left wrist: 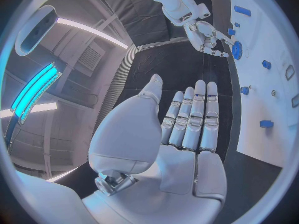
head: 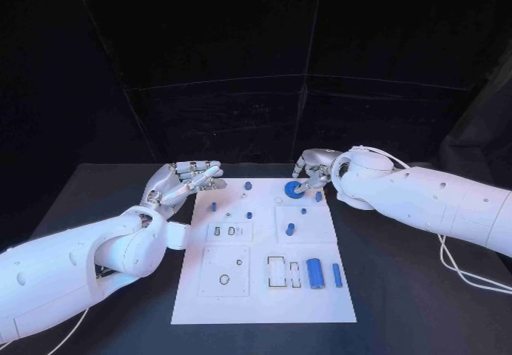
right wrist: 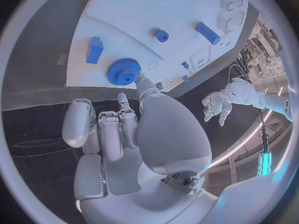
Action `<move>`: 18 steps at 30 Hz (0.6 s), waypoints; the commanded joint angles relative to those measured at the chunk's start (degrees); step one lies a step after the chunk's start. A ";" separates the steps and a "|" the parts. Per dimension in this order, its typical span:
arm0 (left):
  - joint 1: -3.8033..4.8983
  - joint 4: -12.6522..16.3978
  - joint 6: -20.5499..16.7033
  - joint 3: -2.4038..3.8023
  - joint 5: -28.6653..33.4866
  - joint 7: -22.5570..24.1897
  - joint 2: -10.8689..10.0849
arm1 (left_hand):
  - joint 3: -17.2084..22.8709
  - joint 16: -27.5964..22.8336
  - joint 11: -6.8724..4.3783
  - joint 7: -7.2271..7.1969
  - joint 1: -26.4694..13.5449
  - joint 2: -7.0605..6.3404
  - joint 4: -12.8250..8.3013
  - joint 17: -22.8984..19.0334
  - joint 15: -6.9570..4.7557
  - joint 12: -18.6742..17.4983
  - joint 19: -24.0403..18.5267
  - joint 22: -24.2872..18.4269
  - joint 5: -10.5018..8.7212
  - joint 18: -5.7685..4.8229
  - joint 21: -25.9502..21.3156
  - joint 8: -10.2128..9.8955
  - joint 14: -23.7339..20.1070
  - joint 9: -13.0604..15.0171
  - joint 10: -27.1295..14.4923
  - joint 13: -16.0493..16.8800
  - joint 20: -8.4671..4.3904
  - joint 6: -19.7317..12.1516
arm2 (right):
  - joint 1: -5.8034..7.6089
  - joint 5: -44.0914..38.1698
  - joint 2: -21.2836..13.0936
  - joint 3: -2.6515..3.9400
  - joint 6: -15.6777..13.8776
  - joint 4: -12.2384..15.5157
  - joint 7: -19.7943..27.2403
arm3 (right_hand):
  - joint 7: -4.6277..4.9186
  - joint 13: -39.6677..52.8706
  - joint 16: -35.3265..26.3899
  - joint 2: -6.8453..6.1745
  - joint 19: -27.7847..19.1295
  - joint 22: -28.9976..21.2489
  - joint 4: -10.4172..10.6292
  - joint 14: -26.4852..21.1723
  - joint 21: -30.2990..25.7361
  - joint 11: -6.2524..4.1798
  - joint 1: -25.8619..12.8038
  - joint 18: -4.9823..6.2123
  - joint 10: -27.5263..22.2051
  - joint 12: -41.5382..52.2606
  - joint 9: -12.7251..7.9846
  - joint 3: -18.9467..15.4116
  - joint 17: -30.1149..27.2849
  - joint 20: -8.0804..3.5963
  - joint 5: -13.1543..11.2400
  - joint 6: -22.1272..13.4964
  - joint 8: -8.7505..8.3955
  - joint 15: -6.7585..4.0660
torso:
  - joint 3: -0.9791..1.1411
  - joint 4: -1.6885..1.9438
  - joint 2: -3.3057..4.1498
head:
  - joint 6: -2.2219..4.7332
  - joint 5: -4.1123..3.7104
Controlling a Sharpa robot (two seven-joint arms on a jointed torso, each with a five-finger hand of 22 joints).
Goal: Assemble the parts on the task board
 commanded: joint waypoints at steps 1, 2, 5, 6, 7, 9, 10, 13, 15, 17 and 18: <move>0.09 0.03 0.82 0.04 -0.13 0.16 0.05 | -0.02 -0.19 0.09 0.48 -0.38 0.22 -0.25 0.06 0.19 -0.32 0.23 -0.05 -0.19 0.80 -0.26 -0.20 0.13 -0.06 -0.07 -0.06 0.10 -0.30 | 0.11 -2.40 0.15 0.03 1.17 -0.23 -0.38 | -0.09 8.59 0.28 0.30 0.40 0.18 -0.44 4.46 0.25 0.01 0.72 -0.89 2.57 0.49 0.05 0.24 7.46 0.13 -0.44 -0.03 0.49 0.46 | 0.01 -0.02 0.03 | -0.08 0.00; 0.09 0.01 0.81 0.04 -0.13 0.15 0.05 | -0.02 -0.19 0.09 0.48 -0.38 0.22 -0.25 0.06 0.19 -0.32 0.23 -0.05 -0.19 0.80 -0.26 -0.20 0.13 -0.06 -0.07 -0.06 0.10 -0.30 | 0.10 -2.46 0.22 0.02 1.30 -0.34 -0.38 | -0.09 8.64 0.29 0.35 0.41 0.21 -0.50 4.46 0.26 0.01 0.79 -0.90 2.60 0.53 0.05 0.31 7.48 0.13 -0.47 0.00 0.53 0.45 | 0.01 -0.03 0.03 | -0.09 -0.03; 0.09 -0.04 0.81 0.04 -0.13 0.13 0.06 | -0.02 -0.19 0.09 0.48 -0.38 0.22 -0.25 0.06 0.19 -0.32 0.23 -0.05 -0.19 0.80 -0.26 -0.20 0.13 -0.06 -0.07 -0.06 0.10 -0.30 | 0.08 -2.58 0.50 0.01 1.70 -0.66 -0.34 | -0.10 8.85 0.30 0.47 0.44 0.30 -0.62 4.47 0.31 0.01 0.88 -0.91 2.71 0.69 0.06 0.44 7.52 0.13 -0.50 0.09 0.63 0.44 | 0.01 -0.05 0.01 | -0.22 -0.02; 0.09 -0.05 0.82 0.04 -0.13 0.13 0.07 | -0.02 -0.20 0.09 0.47 -0.37 0.25 -0.28 0.07 0.19 -0.32 0.25 -0.07 -0.18 0.80 -0.27 -0.21 0.15 -0.05 -0.05 -0.05 0.10 -0.29 | 0.07 -2.61 0.60 0.01 1.87 -0.77 -0.31 | -0.10 8.89 0.31 0.48 0.45 0.32 -0.63 4.47 0.32 0.01 0.89 -0.92 2.74 0.73 0.07 0.45 7.52 0.13 -0.51 0.10 0.64 0.44 | 0.02 -0.05 0.01 | -0.24 -0.01; 0.09 -0.06 0.83 0.04 -0.13 0.13 0.08 | -0.02 -0.21 0.08 0.46 -0.37 0.26 -0.29 0.07 0.19 -0.33 0.25 -0.07 -0.18 0.81 -0.28 -0.21 0.15 -0.05 -0.05 -0.05 0.10 -0.29 | 0.06 -2.63 0.70 0.01 2.01 -0.87 -0.29 | -0.11 8.94 0.32 0.50 0.46 0.35 -0.65 4.47 0.33 0.01 0.91 -0.92 2.77 0.77 0.07 0.47 7.56 0.13 -0.51 0.12 0.66 0.44 | 0.03 -0.03 0.02 | -0.26 -0.01; 0.09 -0.07 0.84 0.04 -0.13 0.12 0.09 | -0.02 -0.21 0.08 0.46 -0.37 0.26 -0.29 0.07 0.19 -0.33 0.25 -0.07 -0.18 0.81 -0.28 -0.21 0.15 -0.05 -0.05 -0.05 0.10 -0.29 | 0.04 -2.64 0.83 0.01 2.22 -1.01 -0.25 | -0.11 8.99 0.33 0.52 0.47 0.37 -0.67 4.48 0.34 0.01 0.92 -0.93 2.80 0.81 0.07 0.50 7.60 0.13 -0.52 0.14 0.68 0.43 | 0.03 -0.01 0.04 | -0.30 -0.02; 0.09 -0.08 0.85 0.04 -0.13 0.11 0.10 | -0.02 -0.21 0.08 0.46 -0.37 0.26 -0.29 0.07 0.19 -0.33 0.25 -0.07 -0.18 0.81 -0.28 -0.21 0.15 -0.05 -0.05 -0.05 0.10 -0.29 | 0.03 -2.66 0.93 0.00 2.41 -1.13 -0.22 | -0.11 9.01 0.34 0.53 0.47 0.38 -0.67 4.48 0.34 0.01 0.92 -0.93 2.81 0.83 0.07 0.50 7.61 0.13 -0.52 0.15 0.69 0.43 | 0.04 0.01 0.03 | -0.34 -0.03; 0.09 -0.11 0.85 0.03 -0.13 0.10 0.10 | -0.02 -0.21 0.08 0.46 -0.37 0.26 -0.29 0.07 0.19 -0.33 0.25 -0.07 -0.18 0.81 -0.28 -0.21 0.15 -0.05 -0.05 -0.05 0.10 -0.29 | -0.03 -2.67 1.23 0.00 2.99 -1.51 -0.09 | -0.12 9.13 0.37 0.56 0.50 0.44 -0.71 4.50 0.37 0.01 0.94 -0.94 2.88 0.93 0.08 0.54 7.71 0.12 -0.54 0.18 0.73 0.42 | 0.01 -0.02 0.02 | -0.38 -0.03; 0.09 -0.13 0.85 0.03 -0.13 0.09 0.10 | -0.02 -0.21 0.08 0.46 -0.37 0.26 -0.29 0.07 0.19 -0.33 0.25 -0.07 -0.18 0.81 -0.28 -0.21 0.15 -0.05 -0.05 -0.05 0.10 -0.29 | -0.08 -2.68 1.38 -0.01 3.30 -1.69 -0.01 | -0.14 9.23 0.40 0.58 0.51 0.48 -0.75 4.52 0.39 0.01 0.95 -0.94 2.94 1.02 0.08 0.57 7.79 0.12 -0.58 0.21 0.76 0.41 | 0.02 0.00 0.01 | -0.42 0.00; 0.08 -0.15 0.85 0.03 -0.13 0.08 0.10 | -0.02 -0.21 0.08 0.46 -0.37 0.26 -0.29 0.07 0.19 -0.33 0.25 -0.07 -0.18 0.81 -0.28 -0.21 0.15 -0.05 -0.05 -0.05 0.10 -0.29 | -0.11 -2.68 1.51 -0.01 3.58 -1.83 0.09 | -0.14 9.24 0.40 0.59 0.52 0.51 -0.76 4.52 0.41 0.02 0.95 -0.95 2.94 1.03 0.08 0.58 7.81 0.12 -0.59 0.22 0.77 0.40 | 0.02 -0.01 0.03 | -0.49 0.01; 0.08 -0.16 0.86 0.03 -0.13 0.07 0.10 | -0.02 -0.21 0.08 0.46 -0.37 0.26 -0.29 0.07 0.19 -0.33 0.25 -0.07 -0.18 0.81 -0.28 -0.21 0.15 -0.05 -0.05 -0.05 0.10 -0.29 | -0.13 -2.69 1.60 -0.01 3.78 -1.92 0.16 | -0.15 9.27 0.42 0.61 0.55 0.57 -0.77 4.53 0.43 0.02 0.94 -0.96 2.96 1.05 0.08 0.59 7.84 0.11 -0.62 0.24 0.80 0.39 | 0.04 -0.02 0.03 | -0.50 0.02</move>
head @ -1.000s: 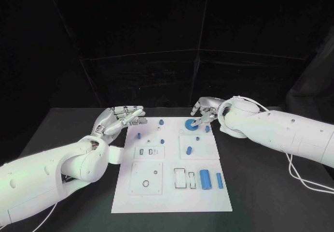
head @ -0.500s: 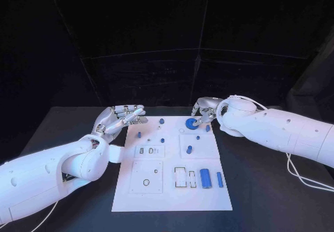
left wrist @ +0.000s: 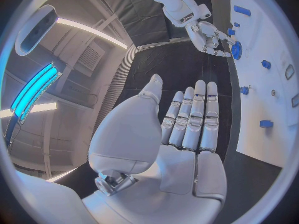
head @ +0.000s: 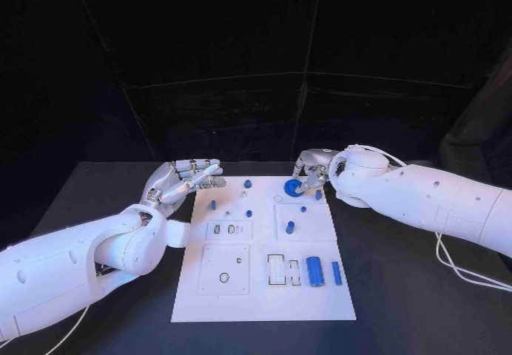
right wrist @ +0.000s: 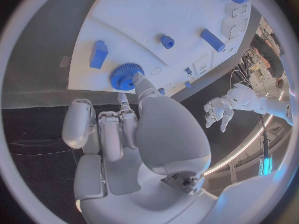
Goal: Assemble the parts on the task board
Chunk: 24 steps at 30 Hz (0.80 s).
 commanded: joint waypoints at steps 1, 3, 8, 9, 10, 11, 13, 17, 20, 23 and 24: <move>0.08 0.02 0.75 0.03 -0.13 0.17 0.06 | -0.02 -0.21 0.08 0.46 -0.37 0.26 -0.29 0.08 0.19 -0.33 0.25 -0.08 -0.18 0.81 -0.28 -0.21 0.15 -0.05 -0.05 -0.06 0.10 -0.29 | 0.06 -0.66 0.26 0.01 1.90 -0.22 0.38 | -0.14 9.27 0.35 0.15 0.35 0.14 -0.35 4.53 0.36 0.02 0.48 -0.96 2.96 0.32 0.10 0.17 7.85 -0.09 -0.40 0.24 0.20 0.39 | 0.00 0.01 0.02 | -0.07 0.03; 0.08 0.00 0.76 0.03 -0.13 0.16 0.07 | -0.02 -0.21 0.08 0.46 -0.37 0.26 -0.29 0.08 0.19 -0.33 0.25 -0.08 -0.18 0.81 -0.28 -0.21 0.15 -0.05 -0.05 -0.06 0.10 -0.29 | 0.03 -0.73 0.40 0.01 2.39 -0.34 0.42 | -0.15 9.26 0.35 0.16 0.36 0.16 -0.35 4.53 0.36 0.02 0.48 -0.96 2.96 0.31 0.10 0.17 7.86 -0.09 -0.40 0.24 0.20 0.39 | 0.01 0.01 0.03 | -0.14 0.03; 0.08 -0.04 0.77 0.03 -0.13 0.12 0.06 | -0.02 -0.21 0.08 0.46 -0.37 0.26 -0.29 0.08 0.19 -0.33 0.25 -0.08 -0.18 0.81 -0.28 -0.21 0.15 -0.05 -0.05 -0.06 0.10 -0.29 | -0.02 -1.02 0.65 0.01 3.51 -0.73 0.31 | -0.24 9.29 0.38 0.46 0.40 0.31 -0.43 4.54 0.45 -0.04 0.37 -0.98 2.96 0.32 0.13 0.35 7.94 -0.15 -0.52 0.56 0.46 0.27 | -0.02 0.07 0.02 | -0.19 -0.03; 0.08 -0.05 0.77 0.03 -0.13 0.11 0.04 | -0.02 -0.21 0.08 0.46 -0.37 0.26 -0.29 0.08 0.19 -0.33 0.25 -0.08 -0.18 0.81 -0.28 -0.21 0.15 -0.05 -0.05 -0.06 0.10 -0.29 | -0.04 -1.05 0.70 0.01 3.68 -0.85 0.32 | -0.26 9.31 0.38 0.58 0.40 0.34 -0.44 4.54 0.46 -0.05 0.33 -0.98 2.96 0.34 0.14 0.41 7.92 -0.17 -0.50 0.64 0.53 0.25 | -0.03 0.02 -0.01 | -0.24 0.05; 0.08 -0.05 0.77 0.03 -0.13 0.10 0.03 | -0.02 -0.21 0.08 0.46 -0.37 0.26 -0.29 0.08 0.19 -0.33 0.25 -0.08 -0.18 0.81 -0.28 -0.21 0.15 -0.05 -0.05 -0.06 0.10 -0.29 | -0.05 -1.08 0.74 0.01 3.82 -0.96 0.35 | -0.27 9.32 0.38 0.75 0.39 0.34 -0.44 4.54 0.47 -0.07 0.27 -0.98 2.97 0.34 0.14 0.49 7.91 -0.20 -0.46 0.73 0.59 0.22 | -0.04 0.02 -0.01 | -0.25 0.06; 0.08 -0.05 0.76 0.03 -0.13 0.09 0.02 | -0.02 -0.21 0.08 0.46 -0.37 0.26 -0.29 0.08 0.19 -0.33 0.25 -0.08 -0.18 0.81 -0.28 -0.21 0.15 -0.05 -0.05 -0.06 0.10 -0.29 | -0.07 -1.09 0.77 0.00 3.94 -1.07 0.38 | -0.28 9.36 0.38 0.94 0.38 0.35 -0.44 4.54 0.48 -0.08 0.20 -0.98 2.98 0.37 0.14 0.57 7.92 -0.22 -0.41 0.79 0.64 0.20 | -0.05 0.03 0.01 | -0.25 0.11; 0.08 -0.04 0.76 0.03 -0.13 0.08 0.01 | -0.02 -0.21 0.08 0.46 -0.37 0.26 -0.29 0.08 0.19 -0.33 0.25 -0.08 -0.18 0.81 -0.28 -0.21 0.15 -0.05 -0.05 -0.06 0.10 -0.29 | -0.10 -1.08 0.83 0.00 4.15 -1.24 0.50 | -0.30 9.45 0.39 1.35 0.38 0.39 -0.44 4.54 0.51 -0.10 0.11 -0.99 3.03 0.44 0.12 0.79 7.94 -0.27 -0.32 0.91 0.73 0.15 | -0.05 0.04 0.02 | -0.25 0.12; 0.08 -0.02 0.76 0.03 -0.13 0.05 -0.04 | -0.02 -0.21 0.08 0.46 -0.37 0.26 -0.29 0.08 0.19 -0.33 0.25 -0.08 -0.18 0.81 -0.28 -0.21 0.15 -0.05 -0.05 -0.06 0.10 -0.29 | -0.19 -0.79 1.02 0.00 4.19 -1.55 1.03 | -0.58 9.72 0.41 3.12 0.33 0.45 -0.72 4.54 0.59 -0.34 0.02 -0.99 3.17 0.63 0.20 2.02 7.99 -0.51 -0.59 2.37 1.49 -0.14 | -0.01 0.00 0.02 | -0.28 0.22; 0.08 -0.03 0.76 0.03 -0.13 0.05 -0.06 | -0.02 -0.21 0.08 0.46 -0.37 0.26 -0.29 0.08 0.19 -0.33 0.25 -0.08 -0.18 0.81 -0.28 -0.21 0.15 -0.05 -0.05 -0.06 0.10 -0.29 | -0.24 -0.65 1.13 0.00 4.28 -1.65 1.24 | -0.76 9.87 0.42 4.20 0.32 0.53 -1.00 4.55 0.65 -0.49 0.05 -1.00 3.26 0.72 0.24 3.19 8.05 -0.70 -1.69 3.86 1.99 -0.38 | -0.02 0.01 0.03 | -0.34 0.22; 0.08 -0.03 0.78 0.03 -0.13 0.04 -0.07 | -0.02 -0.21 0.08 0.46 -0.37 0.26 -0.29 0.08 0.19 -0.33 0.25 -0.08 -0.18 0.81 -0.28 -0.21 0.15 -0.05 -0.05 -0.06 0.10 -0.29 | -0.27 -0.62 1.22 0.00 4.03 -1.70 1.21 | -1.11 10.03 0.42 5.08 0.32 0.59 -1.27 4.55 0.70 -0.77 0.08 -1.00 3.36 0.82 0.29 4.29 8.07 -0.90 -2.10 5.49 2.43 -0.63 | -0.03 0.03 0.04 | -0.37 0.20; 0.08 -0.02 0.78 0.03 -0.13 0.04 -0.08 | -0.02 -0.21 0.08 0.46 -0.37 0.26 -0.29 0.08 0.19 -0.33 0.25 -0.08 -0.18 0.81 -0.28 -0.21 0.15 -0.05 -0.05 -0.06 0.10 -0.29 | -0.28 -0.66 1.23 0.00 3.76 -1.70 1.18 | -1.28 10.05 0.42 5.30 0.32 0.60 -1.39 4.55 0.71 -0.91 0.12 -1.00 3.38 0.84 0.31 4.62 8.08 -0.97 -2.20 5.98 2.54 -0.72 | -0.02 0.01 0.02 | -0.40 0.24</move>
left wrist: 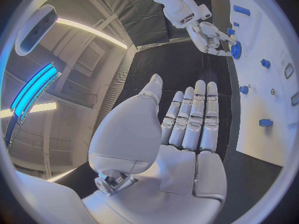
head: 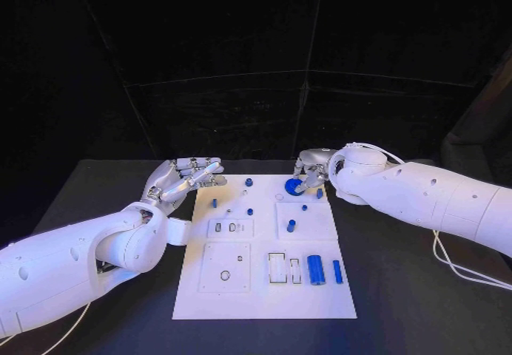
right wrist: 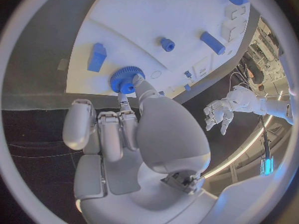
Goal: Assemble the parts on the task board
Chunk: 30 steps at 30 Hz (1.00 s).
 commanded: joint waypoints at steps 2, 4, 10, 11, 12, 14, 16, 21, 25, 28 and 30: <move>0.08 0.08 0.69 0.04 -0.13 0.14 -0.03 | -0.02 -0.25 0.08 0.45 -0.33 0.33 -0.40 0.12 0.18 -0.36 0.29 -0.14 -0.18 0.81 -0.32 -0.24 0.18 -0.04 -0.04 -0.05 0.10 -0.28 | -0.27 -0.37 0.05 -0.20 0.54 -0.02 0.33 | -0.90 10.21 0.22 1.77 -0.10 0.09 -0.65 4.68 0.35 -0.90 0.45 -1.01 3.06 0.49 0.35 1.64 8.14 -0.74 -0.64 2.52 0.90 -0.84 | 0.03 -0.05 0.00 | -0.07 -0.03; 0.08 0.09 0.70 0.03 -0.13 0.12 -0.06 | -0.02 -0.25 0.08 0.45 -0.33 0.33 -0.40 0.12 0.18 -0.36 0.29 -0.14 -0.18 0.81 -0.32 -0.24 0.18 -0.04 -0.04 -0.05 0.10 -0.28 | -0.29 -1.08 0.00 -0.20 -0.92 0.18 0.36 | -1.22 10.40 0.22 1.89 0.00 0.30 -1.16 4.68 0.44 -1.22 0.68 -1.05 3.18 0.64 0.38 2.31 8.14 -0.92 -0.70 3.43 1.08 -1.03 | 0.04 -0.07 0.00 | -0.04 -0.05; 0.08 0.10 0.74 0.03 -0.13 0.12 -0.09 | -0.02 -0.25 0.08 0.45 -0.33 0.33 -0.40 0.12 0.18 -0.36 0.29 -0.14 -0.18 0.81 -0.32 -0.24 0.18 -0.04 -0.04 -0.05 0.10 -0.28 | -0.41 -3.71 -0.57 -0.20 -6.69 2.07 0.66 | -1.56 10.72 0.30 1.72 0.39 1.08 -2.05 4.74 0.79 -1.58 0.53 -1.21 3.40 0.86 0.24 3.78 8.42 -1.27 -0.11 4.45 0.87 -1.29 | 0.05 -0.10 -0.03 | 0.06 0.01; 0.08 0.10 0.75 0.03 -0.13 0.12 -0.09 | -0.02 -0.25 0.08 0.45 -0.33 0.33 -0.40 0.12 0.18 -0.36 0.29 -0.14 -0.18 0.81 -0.32 -0.24 0.18 -0.04 -0.04 -0.05 0.10 -0.28 | -0.42 -3.96 -0.80 -0.19 -7.79 2.77 0.63 | -1.57 10.72 0.31 1.58 0.45 1.19 -2.14 4.76 0.84 -1.61 0.31 -1.23 3.40 0.85 0.18 4.03 8.47 -1.31 0.22 4.54 0.74 -1.30 | 0.05 -0.07 -0.01 | 0.04 0.03; 0.08 0.09 0.75 0.03 -0.13 0.11 -0.09 | -0.02 -0.25 0.08 0.45 -0.33 0.33 -0.40 0.12 0.18 -0.36 0.29 -0.14 -0.18 0.81 -0.32 -0.24 0.18 -0.04 -0.04 -0.05 0.10 -0.28 | -0.43 -4.13 -1.00 -0.19 -8.61 3.41 0.52 | -1.57 10.73 0.32 1.42 0.54 1.36 -2.17 4.76 0.92 -1.63 0.01 -1.27 3.41 0.85 0.11 4.26 8.50 -1.33 0.63 4.59 0.59 -1.30 | 0.06 -0.06 -0.02 | 0.01 0.05; 0.08 0.08 0.76 0.03 -0.13 0.11 -0.11 | -0.02 -0.25 0.08 0.45 -0.33 0.33 -0.40 0.12 0.18 -0.36 0.29 -0.14 -0.18 0.81 -0.32 -0.24 0.18 -0.04 -0.04 -0.05 0.10 -0.28 | -0.44 -4.60 -1.44 -0.18 -10.39 5.04 0.11 | -1.45 10.69 0.33 1.08 0.64 1.52 -1.96 4.77 1.00 -1.56 -0.86 -1.31 3.39 0.78 -0.06 4.48 8.54 -1.33 1.17 4.38 0.16 -1.25 | 0.05 -0.02 -0.02 | 0.00 0.04; 0.08 0.05 0.76 0.03 -0.13 0.10 -0.12 | -0.01 -0.27 0.07 0.45 -0.29 0.38 -0.46 0.13 0.18 -0.38 0.30 -0.16 -0.18 0.82 -0.33 -0.25 0.19 -0.04 -0.04 -0.05 0.10 -0.29 | -0.45 -5.97 -1.79 -0.16 -12.41 6.96 -0.62 | -1.34 10.65 0.34 0.79 0.73 1.66 -1.75 4.78 1.07 -1.48 -1.62 -1.34 3.37 0.72 -0.20 4.69 8.58 -1.28 1.40 4.13 -0.27 -1.16 | 0.01 -0.02 -0.04 | 0.06 0.04; 0.08 -0.01 0.73 0.03 -0.13 0.08 -0.04 | 0.00 -0.28 0.07 0.45 -0.25 0.41 -0.50 0.13 0.18 -0.39 0.31 -0.17 -0.18 0.82 -0.34 -0.26 0.20 -0.04 -0.04 -0.05 0.10 -0.28 | -0.45 -11.15 -1.10 -0.13 -16.17 10.22 -2.75 | -1.31 10.84 0.41 0.23 1.16 2.44 -1.64 4.83 1.41 -1.43 -2.67 -1.48 3.49 0.84 -0.29 5.56 8.79 -1.18 2.32 4.27 -0.87 -1.09 | -0.04 0.08 0.00 | 0.30 0.30; 0.08 -0.02 0.73 0.03 -0.13 0.06 0.01 | 0.05 -0.31 0.06 0.43 -0.13 0.50 -0.63 0.15 0.17 -0.41 0.34 -0.20 -0.17 0.82 -0.37 -0.27 0.21 -0.03 -0.02 -0.05 0.10 -0.28 | -0.45 -13.60 1.07 -0.12 -16.59 10.51 -3.92 | -1.31 10.87 0.39 0.11 1.29 2.70 -1.63 4.82 1.52 -1.44 -2.84 -1.53 3.51 0.87 -0.29 5.72 8.73 -1.18 2.37 4.34 -0.95 -1.09 | -0.07 0.14 0.05 | 0.20 0.36; 0.09 -0.01 0.69 0.03 -0.13 0.06 0.01 | 0.05 -0.31 0.06 0.43 -0.13 0.50 -0.63 0.15 0.17 -0.41 0.34 -0.20 -0.17 0.82 -0.37 -0.27 0.21 -0.03 -0.02 -0.05 0.10 -0.28 | -0.45 -14.20 2.77 -0.13 -15.93 9.81 -4.20 | -1.32 10.77 0.35 0.08 1.28 2.68 -1.63 4.79 1.51 -1.44 -2.87 -1.53 3.45 0.77 -0.29 5.76 8.59 -1.18 2.38 4.35 -0.98 -1.09 | -0.07 0.16 0.05 | 0.07 0.63; 0.09 -0.01 0.68 0.03 -0.13 0.08 0.01 | 0.06 -0.33 0.05 0.43 -0.09 0.53 -0.68 0.15 0.17 -0.41 0.35 -0.21 -0.17 0.82 -0.38 -0.28 0.22 -0.03 -0.01 -0.05 0.10 -0.27 | -0.49 -14.35 3.66 -0.13 -15.22 9.36 -4.41 | -1.30 10.76 0.33 -0.01 1.32 2.73 -1.66 4.78 1.53 -1.44 -2.94 -1.53 3.44 0.75 -0.31 5.88 8.55 -1.18 2.38 4.31 -1.07 -1.08 | -0.07 0.17 0.06 | 0.00 0.73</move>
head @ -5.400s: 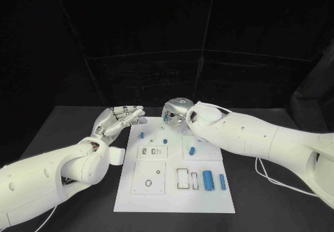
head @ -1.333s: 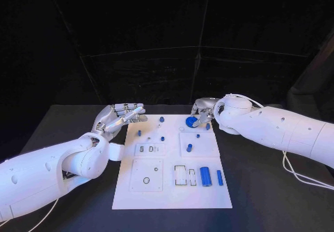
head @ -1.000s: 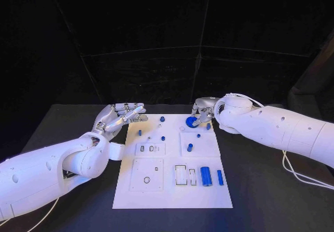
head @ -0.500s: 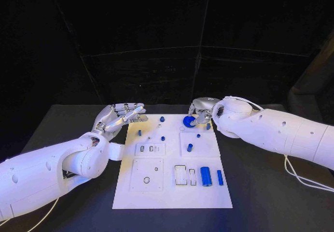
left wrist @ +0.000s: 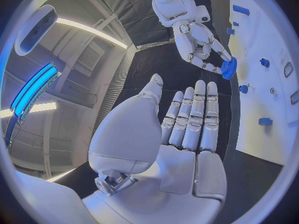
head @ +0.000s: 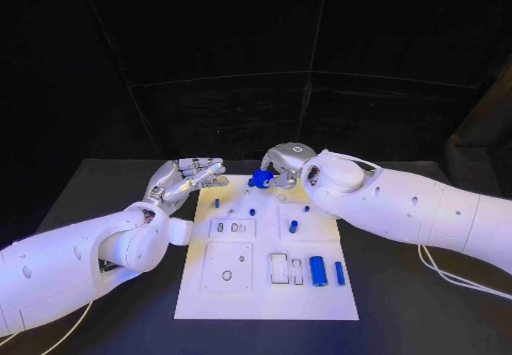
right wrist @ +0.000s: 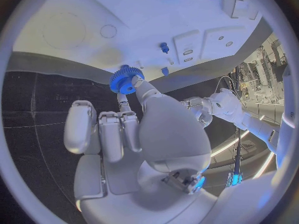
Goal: Assemble the parts on the task board
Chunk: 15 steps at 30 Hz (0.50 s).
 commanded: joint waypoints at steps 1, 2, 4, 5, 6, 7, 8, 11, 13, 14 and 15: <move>0.09 0.07 0.60 0.04 -0.13 0.22 0.04 | 0.08 -0.34 0.05 0.42 -0.04 0.57 -0.43 0.10 0.17 -0.21 0.36 -0.09 -0.17 0.83 -0.39 -0.29 0.23 -0.03 0.00 -0.05 0.10 -0.27 | -0.05 -3.44 1.39 0.03 -0.58 -0.89 -1.83 | -1.72 10.72 0.10 -0.31 0.41 0.05 -0.04 4.64 0.25 -0.18 -0.67 -0.63 3.43 0.06 0.12 0.63 8.53 0.17 0.26 3.52 -0.32 -0.14 | -0.03 0.09 0.08 | -0.22 0.23; 0.09 0.06 0.59 0.04 -0.13 0.23 0.05 | 0.08 -0.34 0.05 0.42 -0.04 0.57 -0.43 0.10 0.17 -0.21 0.36 -0.09 -0.17 0.83 -0.39 -0.29 0.23 -0.03 0.00 -0.05 0.10 -0.27 | -0.16 -3.48 1.80 0.03 -0.22 -1.12 -1.87 | -1.69 10.71 0.10 -0.38 0.42 0.04 -0.06 4.64 0.25 -0.16 -0.73 -0.63 3.42 0.05 0.11 0.71 8.54 0.17 0.23 3.46 -0.41 -0.13 | 0.06 -0.07 0.06 | -0.28 0.37; 0.10 0.06 0.57 0.04 -0.13 0.24 0.08 | 0.08 -0.34 0.05 0.42 -0.04 0.57 -0.43 0.10 0.17 -0.21 0.36 -0.09 -0.17 0.83 -0.39 -0.29 0.23 -0.03 0.00 -0.05 0.10 -0.27 | -0.44 -3.53 2.70 0.03 0.63 -1.68 -1.89 | -1.68 10.70 0.09 -0.42 0.42 0.04 -0.09 4.64 0.25 -0.15 -0.75 -0.62 3.41 0.04 0.10 0.78 8.53 0.17 0.20 3.44 -0.46 -0.13 | 0.05 -0.07 0.06 | -0.35 0.48; 0.10 0.06 0.57 0.04 -0.13 0.25 0.10 | 0.08 -0.34 0.05 0.42 -0.04 0.57 -0.43 0.10 0.17 -0.21 0.36 -0.09 -0.17 0.83 -0.39 -0.29 0.23 -0.03 0.00 -0.05 0.10 -0.27 | -0.61 -3.53 3.18 0.03 1.06 -2.01 -1.89 | -1.68 10.69 0.09 -0.45 0.42 0.04 -0.11 4.64 0.25 -0.15 -0.76 -0.62 3.40 0.02 0.10 0.84 8.51 0.18 0.18 3.43 -0.51 -0.12 | 0.04 -0.04 0.07 | -0.38 0.50; 0.10 0.06 0.57 0.04 -0.13 0.25 0.12 | 0.08 -0.34 0.05 0.42 -0.04 0.57 -0.43 0.10 0.17 -0.21 0.36 -0.09 -0.17 0.83 -0.39 -0.29 0.23 -0.03 0.00 -0.05 0.10 -0.27 | -0.78 -3.52 3.65 0.03 1.47 -2.36 -1.88 | -1.67 10.68 0.09 -0.48 0.42 0.03 -0.13 4.64 0.25 -0.15 -0.77 -0.62 3.40 0.01 0.09 0.87 8.52 0.18 0.17 3.42 -0.53 -0.12 | 0.04 -0.05 0.05 | -0.42 0.53; 0.10 0.07 0.56 0.04 -0.13 0.26 0.13 | 0.08 -0.34 0.05 0.42 -0.04 0.57 -0.43 0.10 0.17 -0.21 0.36 -0.09 -0.17 0.83 -0.39 -0.29 0.23 -0.03 0.00 -0.05 0.10 -0.27 | -0.96 -3.49 4.09 0.03 1.83 -2.72 -1.87 | -1.66 10.67 0.09 -0.52 0.42 0.03 -0.16 4.64 0.25 -0.14 -0.77 -0.63 3.39 0.00 0.09 0.94 8.53 0.19 0.15 3.40 -0.58 -0.11 | 0.08 -0.08 0.04 | -0.47 0.64; 0.10 0.07 0.55 0.04 -0.13 0.26 0.14 | 0.08 -0.34 0.05 0.42 -0.04 0.57 -0.43 0.10 0.17 -0.21 0.36 -0.09 -0.17 0.83 -0.39 -0.29 0.23 -0.03 0.00 -0.05 0.10 -0.27 | -1.09 -3.46 4.41 0.03 2.08 -3.01 -1.85 | -1.66 10.67 0.09 -0.52 0.42 0.03 -0.17 4.64 0.25 -0.14 -0.77 -0.63 3.39 0.00 0.09 0.95 8.54 0.19 0.15 3.39 -0.59 -0.11 | 0.09 -0.10 0.04 | -0.48 0.67; 0.11 0.06 0.54 0.04 -0.13 0.25 0.18 | 0.08 -0.34 0.05 0.42 -0.04 0.57 -0.43 0.10 0.17 -0.21 0.36 -0.09 -0.17 0.83 -0.39 -0.29 0.23 -0.03 0.00 -0.05 0.10 -0.27 | -1.50 -3.38 5.36 0.03 2.73 -3.83 -1.85 | -1.64 10.67 0.07 -0.60 0.40 -0.02 -0.24 4.63 0.23 -0.12 -0.79 -0.61 3.39 -0.01 0.08 1.10 8.48 0.20 0.11 3.38 -0.69 -0.09 | 0.10 -0.08 0.05 | -0.50 0.76; 0.11 0.05 0.53 0.04 -0.13 0.25 0.19 | 0.09 -0.35 0.04 0.40 0.00 0.59 -0.48 0.11 0.16 -0.21 0.38 -0.11 -0.17 0.83 -0.40 -0.29 0.24 -0.02 0.01 -0.04 0.10 -0.25 | -1.69 -3.35 5.87 0.03 3.12 -4.28 -1.90 | -1.62 10.65 0.07 -0.68 0.40 -0.03 -0.30 4.63 0.22 -0.11 -0.81 -0.61 3.37 -0.03 0.08 1.20 8.47 0.21 0.09 3.35 -0.78 -0.08 | 0.11 -0.07 0.05 | -0.57 0.87; 0.11 0.04 0.52 0.04 -0.13 0.25 0.20 | 0.12 -0.38 0.02 0.38 0.07 0.65 -0.58 0.12 0.15 -0.22 0.40 -0.13 -0.17 0.83 -0.42 -0.28 0.26 -0.01 0.05 -0.04 0.10 -0.21 | -1.75 -3.35 6.08 0.03 3.27 -4.47 -1.94 | -1.62 10.65 0.07 -0.68 0.40 -0.03 -0.30 4.63 0.22 -0.11 -0.81 -0.61 3.37 -0.03 0.08 1.20 8.47 0.21 0.09 3.35 -0.78 -0.08 | 0.12 -0.08 0.05 | -0.60 0.90; 0.11 0.04 0.52 0.04 -0.13 0.25 0.20 | 0.12 -0.38 0.02 0.38 0.07 0.65 -0.58 0.12 0.15 -0.22 0.40 -0.13 -0.17 0.83 -0.42 -0.28 0.26 -0.01 0.05 -0.04 0.10 -0.21 | -1.80 -3.34 6.26 0.02 3.39 -4.64 -1.97 | -1.60 10.64 0.07 -0.73 0.41 -0.01 -0.32 4.63 0.23 -0.10 -0.84 -0.62 3.37 -0.04 0.08 1.25 8.47 0.21 0.07 3.34 -0.81 -0.07 | 0.13 -0.12 0.03 | -0.64 0.94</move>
